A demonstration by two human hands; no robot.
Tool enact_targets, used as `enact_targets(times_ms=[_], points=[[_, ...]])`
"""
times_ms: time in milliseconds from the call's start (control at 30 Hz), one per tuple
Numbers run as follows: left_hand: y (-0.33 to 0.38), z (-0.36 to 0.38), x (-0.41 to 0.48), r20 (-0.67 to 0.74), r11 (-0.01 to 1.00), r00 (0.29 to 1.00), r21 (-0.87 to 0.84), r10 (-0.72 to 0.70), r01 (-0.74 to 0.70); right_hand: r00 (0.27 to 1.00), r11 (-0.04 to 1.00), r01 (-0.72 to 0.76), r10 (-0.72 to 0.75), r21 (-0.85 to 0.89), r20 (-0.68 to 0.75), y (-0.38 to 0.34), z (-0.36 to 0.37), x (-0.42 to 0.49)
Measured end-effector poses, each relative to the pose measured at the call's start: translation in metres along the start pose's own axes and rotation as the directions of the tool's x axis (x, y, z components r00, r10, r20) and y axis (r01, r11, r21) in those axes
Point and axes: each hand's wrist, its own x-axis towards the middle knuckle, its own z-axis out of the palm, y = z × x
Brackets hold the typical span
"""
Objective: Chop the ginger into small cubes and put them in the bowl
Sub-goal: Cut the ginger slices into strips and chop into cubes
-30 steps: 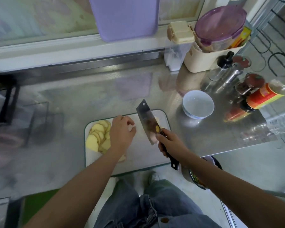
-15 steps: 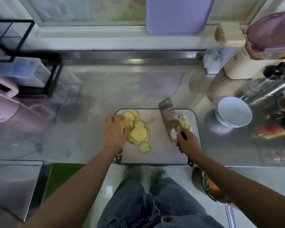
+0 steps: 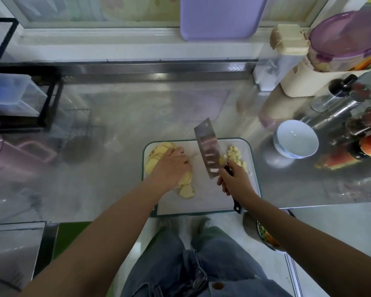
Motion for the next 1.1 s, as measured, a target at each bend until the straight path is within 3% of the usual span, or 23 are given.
enact_targets(times_ms=[167,300,533,733,1100], points=[[-0.011,-0.001,0.002,-0.070,1.000,0.997,0.002,0.014,-0.014,0.999,1.000,-0.016,0.016,0.001,-0.041,0.002,-0.005,-0.003],[-0.015,0.006,-0.002,0.022,0.994,0.994,-0.014,0.109,-0.108,0.999,1.000,-0.028,0.028,-0.004,-0.038,0.002,-0.004,-0.003],[-0.010,0.008,-0.003,-0.040,0.997,0.996,0.013,0.079,-0.079,1.000,0.999,-0.027,0.027,-0.043,0.009,-0.002,0.000,-0.006],[-0.009,0.005,-0.002,0.007,0.995,0.997,0.057,0.079,-0.079,0.999,0.997,-0.036,0.037,-0.072,0.015,0.000,-0.001,-0.007],[-0.013,0.010,-0.004,-0.025,0.993,0.993,-0.004,0.116,-0.116,0.999,0.996,-0.029,0.030,-0.089,0.019,0.005,-0.005,-0.008]])
